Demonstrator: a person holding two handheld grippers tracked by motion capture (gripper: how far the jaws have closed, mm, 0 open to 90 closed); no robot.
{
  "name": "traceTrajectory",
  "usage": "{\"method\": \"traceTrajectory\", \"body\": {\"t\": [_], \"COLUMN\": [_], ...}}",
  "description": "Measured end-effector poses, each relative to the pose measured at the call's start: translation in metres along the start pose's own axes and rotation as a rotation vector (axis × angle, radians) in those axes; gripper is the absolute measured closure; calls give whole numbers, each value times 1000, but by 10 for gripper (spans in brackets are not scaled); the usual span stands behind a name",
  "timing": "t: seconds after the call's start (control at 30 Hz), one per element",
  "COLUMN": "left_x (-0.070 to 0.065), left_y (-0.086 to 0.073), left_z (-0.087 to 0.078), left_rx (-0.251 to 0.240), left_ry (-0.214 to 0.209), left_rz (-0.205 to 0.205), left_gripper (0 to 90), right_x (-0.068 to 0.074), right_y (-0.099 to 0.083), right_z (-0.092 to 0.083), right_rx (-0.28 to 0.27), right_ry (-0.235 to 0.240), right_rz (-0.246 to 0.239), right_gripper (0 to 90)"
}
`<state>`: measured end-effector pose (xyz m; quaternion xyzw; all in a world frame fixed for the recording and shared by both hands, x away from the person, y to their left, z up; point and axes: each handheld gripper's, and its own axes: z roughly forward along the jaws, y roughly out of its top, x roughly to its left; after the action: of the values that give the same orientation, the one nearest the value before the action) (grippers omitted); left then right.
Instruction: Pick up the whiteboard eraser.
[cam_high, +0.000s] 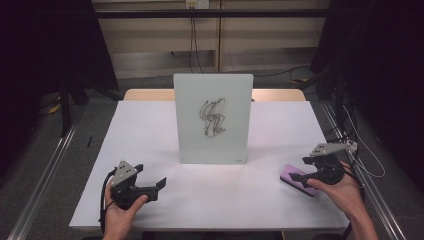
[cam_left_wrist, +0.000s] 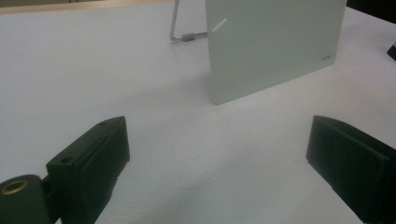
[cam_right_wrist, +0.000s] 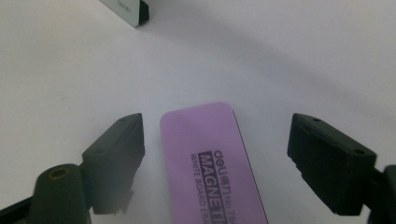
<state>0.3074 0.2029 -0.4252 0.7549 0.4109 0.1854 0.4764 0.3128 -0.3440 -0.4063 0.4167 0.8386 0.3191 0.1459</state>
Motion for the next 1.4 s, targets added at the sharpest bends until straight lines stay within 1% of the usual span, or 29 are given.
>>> {"method": "traceTrajectory", "body": {"t": [0.03, 0.07, 0.13, 0.17, 0.2, 0.33, 0.37, 0.4, 0.43, 0.47, 0.53, 0.57, 0.63, 0.67, 0.77, 0.87, 0.93, 1.0, 1.03, 1.2, 1.4], "left_x": [0, 1, 0, 0, 0, -1, -1, -1, -1, -1, -1, -1, -1, -1, -2, -2, -2, -2, -2, -2, -2], "left_y": [0, 0, -1, -1, -1, -1, -1, -1, -1, -1, -1, -2, -2, -2, -2, -2, -2, -2, -2, -2, -3], "left_z": [0, 0, 0, 0, 0, 0, 0, 1, 1, 1, 1, 1, 2, 2, 2, 3, 3, 3, 3, 3, 4], "left_rx": [3, 8, 7, 9, 15, 22, 23, 23, 23, 24, 25, 26, 31, 33, 35, 39, 43, 45, 44, 45, 48], "left_ry": [-4, -11, -16, -18, -20, -24, -25, -25, -26, -27, -29, -32, -37, -38, -39, -48, -54, -54, -54, -53, -56], "left_rz": [-2, 0, 0, 3, 7, 9, 9, 8, 7, 6, 6, 6, 6, 8, 11, 6, -1, 2, 0, 3, 1], "left_gripper": [61, 61, 61, 61, 61, 61, 61, 61, 61, 61, 61, 61, 61, 61, 61, 61, 61, 60, 60, 61, 61], "right_x": [0, -1, -1, -2, -2, -2, -1, -1, -1, -1, -1, -1, -1, 0, 2, 3, 5, 5, 6, 6, 7], "right_y": [0, -2, -2, -3, -4, -5, -5, -6, -6, -6, -8, -8, -8, -9, -9, -8, -6, -6, -6, -6, -3], "right_z": [0, 1, 2, 2, 3, 4, 4, 5, 6, 6, 8, 8, 10, 11, 13, 15, 15, 15, 16, 16, 16], "right_rx": [0, 28, 37, 47, 65, 70, 78, 98, 105, 105, 123, 123, 145, 171, 175, 190, 204, 207, 212, 215, 235], "right_ry": [0, 9, 4, 1, 8, 17, 24, 17, 11, 11, 18, 18, 20, 29, 35, 21, 7, 3, 6, 4, -4], "right_rz": [0, -13, -20, -23, -33, -50, -56, -62, -72, -72, -81, -81, -86, -101, -110, -131, -150, -149, -162, -161, -178], "right_gripper": [238, 266, 260, 263, 277, 306, 306, 298, 299, 299, 309, 309, 317, 331, 355, 386, 392, 392, 393, 393, 402]}}
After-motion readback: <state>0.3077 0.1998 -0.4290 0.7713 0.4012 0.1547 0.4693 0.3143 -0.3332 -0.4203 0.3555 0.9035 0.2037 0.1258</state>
